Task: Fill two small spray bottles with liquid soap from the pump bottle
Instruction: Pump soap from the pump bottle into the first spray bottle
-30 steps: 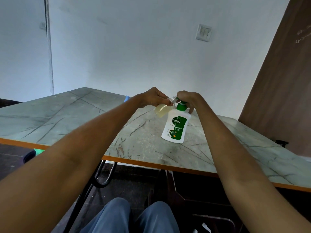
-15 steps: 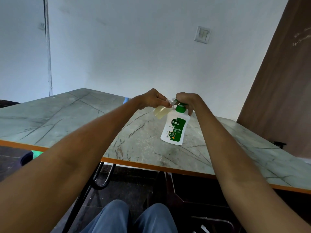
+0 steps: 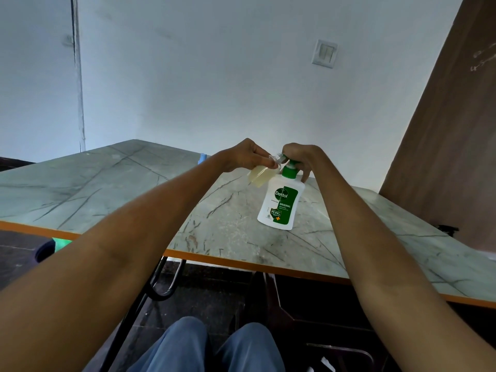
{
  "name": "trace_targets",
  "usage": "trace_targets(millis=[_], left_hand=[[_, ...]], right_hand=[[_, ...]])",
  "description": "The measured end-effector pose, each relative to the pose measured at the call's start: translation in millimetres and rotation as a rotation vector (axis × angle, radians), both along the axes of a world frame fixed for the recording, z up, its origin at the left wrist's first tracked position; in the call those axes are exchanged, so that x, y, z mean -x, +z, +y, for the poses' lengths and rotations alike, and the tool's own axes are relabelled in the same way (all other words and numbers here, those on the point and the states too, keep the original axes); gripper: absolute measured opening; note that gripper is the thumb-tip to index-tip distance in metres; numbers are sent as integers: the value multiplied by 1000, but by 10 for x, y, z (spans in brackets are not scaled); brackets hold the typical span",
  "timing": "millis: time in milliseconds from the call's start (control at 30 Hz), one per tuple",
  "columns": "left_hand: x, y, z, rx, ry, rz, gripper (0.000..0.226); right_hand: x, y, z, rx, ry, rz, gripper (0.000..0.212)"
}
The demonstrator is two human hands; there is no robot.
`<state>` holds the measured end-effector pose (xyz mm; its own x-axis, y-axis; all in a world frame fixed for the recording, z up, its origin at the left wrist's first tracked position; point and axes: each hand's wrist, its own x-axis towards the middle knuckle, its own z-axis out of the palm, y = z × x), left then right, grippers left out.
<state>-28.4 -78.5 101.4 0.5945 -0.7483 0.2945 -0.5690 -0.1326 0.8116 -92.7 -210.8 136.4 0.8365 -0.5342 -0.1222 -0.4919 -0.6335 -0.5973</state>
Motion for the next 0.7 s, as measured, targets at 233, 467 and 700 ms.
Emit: trace_targets(millis=[233,467,700], left_hand=[[-48,-31,23,-24,-3,-26,35],[-19,36,-2,-29,-6,-30,34],[-28,16,-13,-35,4,-33,34]], right_hand=[[15,-54,10,4,-8,-4,21],[23,27,26,-29,10,32,25],[-4,5,-8,15,2,22,20]])
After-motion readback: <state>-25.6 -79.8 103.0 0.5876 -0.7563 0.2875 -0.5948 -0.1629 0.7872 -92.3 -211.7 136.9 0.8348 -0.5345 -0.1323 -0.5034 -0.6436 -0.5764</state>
